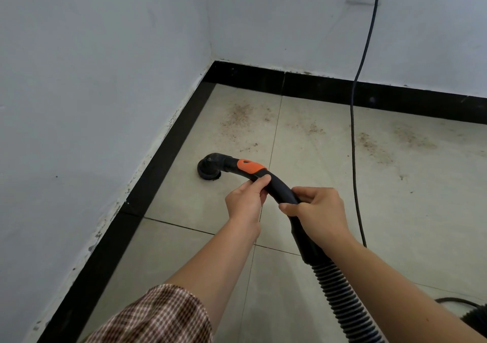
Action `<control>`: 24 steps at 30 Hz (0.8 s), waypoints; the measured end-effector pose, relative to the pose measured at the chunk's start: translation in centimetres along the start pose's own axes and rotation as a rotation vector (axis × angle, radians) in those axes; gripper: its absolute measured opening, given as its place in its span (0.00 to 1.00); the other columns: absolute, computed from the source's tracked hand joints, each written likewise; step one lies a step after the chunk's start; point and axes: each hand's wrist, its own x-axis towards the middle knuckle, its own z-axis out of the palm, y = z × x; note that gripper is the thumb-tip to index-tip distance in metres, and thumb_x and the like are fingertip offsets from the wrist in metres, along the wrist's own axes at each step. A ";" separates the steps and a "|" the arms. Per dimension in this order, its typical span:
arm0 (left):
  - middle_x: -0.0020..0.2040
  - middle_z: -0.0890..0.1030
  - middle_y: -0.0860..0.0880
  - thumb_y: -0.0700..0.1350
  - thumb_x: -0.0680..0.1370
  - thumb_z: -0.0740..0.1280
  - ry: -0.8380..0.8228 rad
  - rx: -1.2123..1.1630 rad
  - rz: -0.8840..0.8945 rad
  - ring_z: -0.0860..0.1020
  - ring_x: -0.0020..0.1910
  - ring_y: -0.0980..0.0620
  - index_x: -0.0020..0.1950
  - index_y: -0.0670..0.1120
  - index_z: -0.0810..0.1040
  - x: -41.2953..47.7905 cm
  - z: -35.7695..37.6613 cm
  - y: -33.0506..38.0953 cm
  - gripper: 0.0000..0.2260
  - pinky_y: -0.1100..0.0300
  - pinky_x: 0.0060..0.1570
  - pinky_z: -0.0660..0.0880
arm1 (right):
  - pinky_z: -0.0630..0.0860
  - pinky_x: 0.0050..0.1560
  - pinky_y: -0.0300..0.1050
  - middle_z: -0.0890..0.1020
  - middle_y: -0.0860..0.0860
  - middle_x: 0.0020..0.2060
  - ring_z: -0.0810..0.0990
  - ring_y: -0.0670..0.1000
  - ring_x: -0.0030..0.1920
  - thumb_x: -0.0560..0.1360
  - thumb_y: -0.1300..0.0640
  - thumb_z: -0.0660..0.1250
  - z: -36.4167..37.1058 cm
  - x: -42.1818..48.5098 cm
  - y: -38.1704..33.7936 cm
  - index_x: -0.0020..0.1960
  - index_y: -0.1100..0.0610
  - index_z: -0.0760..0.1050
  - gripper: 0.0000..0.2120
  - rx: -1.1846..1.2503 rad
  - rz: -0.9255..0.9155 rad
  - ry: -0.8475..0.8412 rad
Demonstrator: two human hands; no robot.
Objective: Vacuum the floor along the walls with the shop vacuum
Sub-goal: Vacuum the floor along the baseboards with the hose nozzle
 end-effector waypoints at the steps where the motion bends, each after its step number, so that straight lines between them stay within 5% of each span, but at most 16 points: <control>1: 0.36 0.86 0.49 0.36 0.72 0.74 0.005 0.000 0.005 0.84 0.40 0.55 0.41 0.43 0.83 0.1 -0.2 0.2 0.04 0.64 0.47 0.78 | 0.81 0.44 0.61 0.84 0.59 0.37 0.82 0.63 0.39 0.67 0.61 0.76 0.3 0.1 -0.1 0.36 0.52 0.81 0.06 0.001 0.002 -0.002; 11: 0.36 0.86 0.49 0.36 0.72 0.75 0.060 -0.018 0.034 0.84 0.37 0.57 0.42 0.43 0.82 1.2 -2.4 2.0 0.04 0.65 0.47 0.78 | 0.81 0.37 0.55 0.83 0.59 0.34 0.77 0.50 0.27 0.68 0.61 0.76 3.0 1.0 -1.0 0.40 0.53 0.84 0.04 0.008 -0.016 -0.070; 19: 0.36 0.86 0.49 0.36 0.72 0.75 0.111 -0.046 0.040 0.84 0.37 0.57 0.45 0.42 0.82 1.7 -3.7 3.0 0.05 0.66 0.42 0.78 | 0.81 0.40 0.57 0.84 0.59 0.36 0.82 0.60 0.33 0.68 0.61 0.76 4.8 1.3 -1.6 0.39 0.53 0.82 0.05 -0.001 -0.041 -0.091; 24: 0.37 0.86 0.48 0.35 0.72 0.74 0.112 -0.065 0.039 0.84 0.38 0.57 0.46 0.41 0.82 1.9 -4.1 3.5 0.05 0.67 0.42 0.78 | 0.81 0.38 0.52 0.84 0.56 0.36 0.82 0.57 0.35 0.68 0.60 0.76 5.8 1.3 -1.7 0.39 0.50 0.82 0.06 -0.028 -0.066 -0.071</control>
